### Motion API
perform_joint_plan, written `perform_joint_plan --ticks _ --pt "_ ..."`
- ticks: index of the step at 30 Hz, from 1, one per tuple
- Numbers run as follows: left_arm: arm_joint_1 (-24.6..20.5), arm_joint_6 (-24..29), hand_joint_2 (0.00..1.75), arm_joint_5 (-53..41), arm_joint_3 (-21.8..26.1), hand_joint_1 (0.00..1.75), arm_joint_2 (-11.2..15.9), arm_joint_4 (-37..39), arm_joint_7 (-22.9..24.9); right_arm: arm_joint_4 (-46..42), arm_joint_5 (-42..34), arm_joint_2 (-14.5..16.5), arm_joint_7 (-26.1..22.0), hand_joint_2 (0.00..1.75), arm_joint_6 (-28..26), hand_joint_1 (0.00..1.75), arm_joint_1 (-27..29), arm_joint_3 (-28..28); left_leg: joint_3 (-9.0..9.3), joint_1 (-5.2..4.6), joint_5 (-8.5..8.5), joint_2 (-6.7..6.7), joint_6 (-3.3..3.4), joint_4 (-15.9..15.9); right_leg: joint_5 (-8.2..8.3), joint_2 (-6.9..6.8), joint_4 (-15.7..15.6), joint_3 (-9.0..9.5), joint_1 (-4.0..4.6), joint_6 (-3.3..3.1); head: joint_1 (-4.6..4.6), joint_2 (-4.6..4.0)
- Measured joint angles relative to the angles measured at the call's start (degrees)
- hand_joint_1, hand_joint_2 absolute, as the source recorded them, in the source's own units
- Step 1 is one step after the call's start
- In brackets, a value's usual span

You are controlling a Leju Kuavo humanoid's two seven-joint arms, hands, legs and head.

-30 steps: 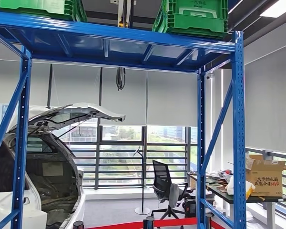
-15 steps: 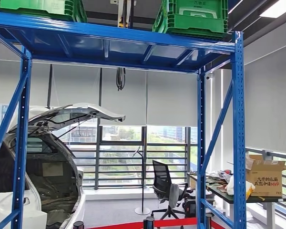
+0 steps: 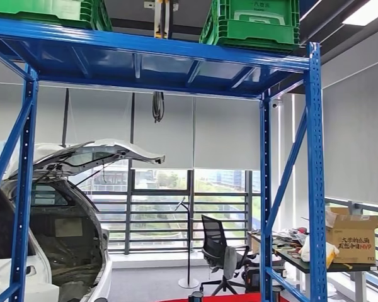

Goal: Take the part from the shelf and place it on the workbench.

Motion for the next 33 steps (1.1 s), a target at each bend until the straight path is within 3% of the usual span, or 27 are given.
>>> perform_joint_plan --ticks 2,4,6,8,10,11,12,13,14,15,17,18,20,22,23,25,26,27,28,30,31,33 --pt "-0.16 -0.03 0.00 -0.19 0.03 0.00 0.05 0.01 -0.12 -0.14 -0.07 -0.19 0.00 1.75 -0.07 0.00 0.24 0.03 0.68 0.17 -0.89 0.01 -1.01 -0.31 0.65 -0.52 -3.37 0.89 0.48 -0.88 0.03 0.02" --pt "-0.23 -0.07 0.00 -0.39 0.05 0.00 0.00 0.02 -0.15 -0.56 -0.14 -0.29 -0.02 1.75 -0.15 0.00 0.47 0.04 1.13 0.37 -1.05 0.08 -1.89 -0.41 -0.27 -0.53 -3.74 1.07 1.04 -2.64 0.05 0.03" --pt "-0.31 -0.13 0.00 -0.48 0.05 0.00 -0.13 0.02 -0.19 -1.26 -0.18 -0.33 -0.10 1.75 -0.19 0.00 0.51 0.03 0.01 0.57 -0.20 0.19 -2.28 2.76 -1.13 -0.25 -4.12 2.44 1.16 -3.77 0.07 0.05" --pt "-0.46 -0.20 0.00 -0.50 0.03 0.00 -0.23 0.03 -0.20 -1.65 -0.20 -0.35 -0.19 1.75 -0.20 0.00 0.47 0.03 -4.68 0.38 -0.09 0.21 -2.12 10.13 -2.35 -0.17 -4.47 4.31 1.33 -4.62 0.09 0.07" --pt "-0.30 -0.23 0.00 -0.52 0.03 0.00 -0.29 0.04 -0.19 -1.70 -0.21 -0.36 -0.19 1.75 -0.20 0.00 0.59 0.10 -10.49 -0.20 -2.88 0.20 -1.60 16.61 -3.87 0.02 -4.53 6.14 1.68 -5.16 0.10 0.05" --pt "-0.13 -0.20 0.00 -0.52 0.04 0.00 -0.29 0.04 -0.19 -1.72 -0.21 -0.36 -0.18 1.75 -0.20 0.00 0.68 0.13 -12.75 -0.58 -4.61 0.19 -1.22 17.91 -4.74 0.25 -4.54 7.22 1.87 -5.30 0.10 0.05" --pt "0.02 -0.15 0.00 -0.52 0.05 0.00 -0.29 0.04 -0.19 -1.74 -0.21 -0.36 -0.17 1.75 -0.20 0.00 0.73 0.15 -14.32 -1.01 -5.71 0.17 -0.78 17.68 -5.68 0.50 -4.54 8.49 2.04 -5.39 0.10 0.04" --pt "0.13 -0.11 0.00 -0.52 0.06 0.00 -0.28 0.04 -0.19 -1.78 -0.21 -0.36 -0.17 1.75 -0.20 0.00 0.75 0.16 -15.19 -1.48 -5.50 0.14 -0.26 16.05 -6.68 0.69 -4.55 9.86 2.16 -5.43 0.10 0.03" --pt "0.20 -0.09 0.00 -0.52 0.07 0.00 -0.27 0.04 -0.20 -1.81 -0.21 -0.36 -0.17 1.75 -0.20 0.00 0.77 0.16 -15.59 -1.98 -3.31 0.11 0.32 13.39 -7.73 0.82 -4.60 11.23 2.23 -5.43 0.10 0.03" --pt "0.29 -0.08 0.00 -0.54 0.08 0.00 -0.25 0.07 -0.21 -1.83 -0.22 -0.36 -0.17 1.75 -0.20 0.00 0.78 0.17 -15.78 -2.50 0.93 -0.02 0.86 10.60 -8.76 0.88 -4.60 12.54 2.30 -5.41 0.10 0.02" --pt "0.34 -0.08 0.00 -0.62 0.09 0.00 -0.16 0.14 -0.31 -1.88 -0.31 -0.38 -0.07 1.75 -0.18 0.00 0.97 0.25 -15.84 -3.25 7.63 -0.22 1.68 7.14 -10.25 1.18 -4.77 14.04 2.34 -4.97 0.10 0.01" --pt "0.32 -0.09 0.00 -0.67 0.10 0.00 -0.11 0.17 -0.46 -1.96 -0.44 -0.41 -0.02 1.75 -0.16 0.00 1.06 0.30 -15.82 -3.47 9.10 -0.30 1.90 6.68 -10.66 1.34 -5.03 14.40 2.33 -4.63 0.09 0.01" --pt "0.09 -0.14 0.00 -0.74 0.17 0.00 -0.08 0.17 -0.86 -2.33 -0.83 -0.52 0.08 1.75 -0.15 0.00 1.11 0.35 -15.25 -3.38 8.64 -0.21 2.21 6.02 -11.13 1.42 -6.05 14.99 2.30 -4.00 0.09 0.05" --pt "-0.14 -0.29 0.00 -0.88 0.28 0.00 -0.05 0.17 -1.22 -2.76 -1.28 -0.69 0.03 1.75 -0.15 0.00 0.96 0.33 -13.86 -2.93 8.12 -0.28 2.52 4.55 -11.94 0.96 -4.53 14.34 2.30 -3.44 0.07 0.08" --pt "-0.24 -0.38 0.00 -0.97 0.33 0.00 -0.04 0.17 -1.33 -2.89 -1.46 -0.77 0.02 1.75 -0.16 0.00 0.94 0.29 -12.97 -2.66 7.83 -0.29 2.63 3.84 -12.76 0.74 -1.67 12.59 2.20 -3.10 0.06 0.11" --pt "-0.41 -0.52 0.00 -1.12 0.42 0.00 -0.05 0.17 -1.43 -2.90 -1.72 -0.84 0.05 1.75 -0.15 0.00 1.01 0.25 -11.49 -2.29 7.04 -0.29 2.65 3.04 -14.14 0.60 6.36 6.53 1.87 -2.34 0.03 0.10" --pt "-0.43 -0.55 0.00 -1.15 0.45 0.00 -0.05 0.17 -1.44 -2.88 -1.81 -0.85 0.08 1.75 -0.14 0.00 1.14 0.23 -10.82 -2.08 6.54 -0.29 2.53 2.90 -13.90 0.58 9.31 3.57 1.65 -1.95 0.03 0.10" --pt "-0.42 -0.57 0.00 -1.19 0.52 0.00 -0.05 0.17 -1.45 -2.86 -1.90 -0.86 0.10 1.75 -0.14 0.00 1.23 0.23 -10.08 -1.88 5.95 -0.31 2.36 2.87 -12.47 0.54 10.30 1.47 1.40 -1.56 0.03 0.09" --pt "-0.40 -0.60 0.00 -1.23 0.63 0.00 -0.06 0.17 -1.48 -2.86 -2.00 -0.89 0.11 1.75 -0.14 0.00 1.27 0.21 -9.19 -1.67 5.30 -0.35 2.15 2.87 -9.87 0.49 9.03 0.51 1.13 -1.16 0.03 0.09" --pt "-0.37 -0.69 0.00 -1.38 0.85 0.00 -0.04 0.17 -1.64 -2.83 -2.23 -1.00 0.11 1.75 -0.14 0.00 1.27 0.07 -7.27 -1.33 3.96 -0.49 1.57 2.80 -3.49 0.32 2.67 1.13 0.73 -0.51 0.04 0.08" --pt "-0.44 -0.77 0.00 -1.47 0.95 0.00 -0.02 0.18 -1.81 -2.82 -2.32 -1.08 0.13 1.31 -0.14 0.00 1.25 -0.05 -6.59 -1.26 3.43 -0.59 1.20 2.78 -1.38 0.26 -0.23 1.90 0.76 -0.48 0.03 0.08" --pt "-0.64 -0.97 0.00 -1.62 1.10 0.00 0.03 0.19 -2.10 -2.86 -2.43 -1.18 0.15 0.44 -0.14 0.00 1.22 -0.31 -6.17 -1.30 2.92 -0.74 0.70 2.65 -0.86 0.28 -3.25 2.92 0.96 -1.20 0.04 0.10"
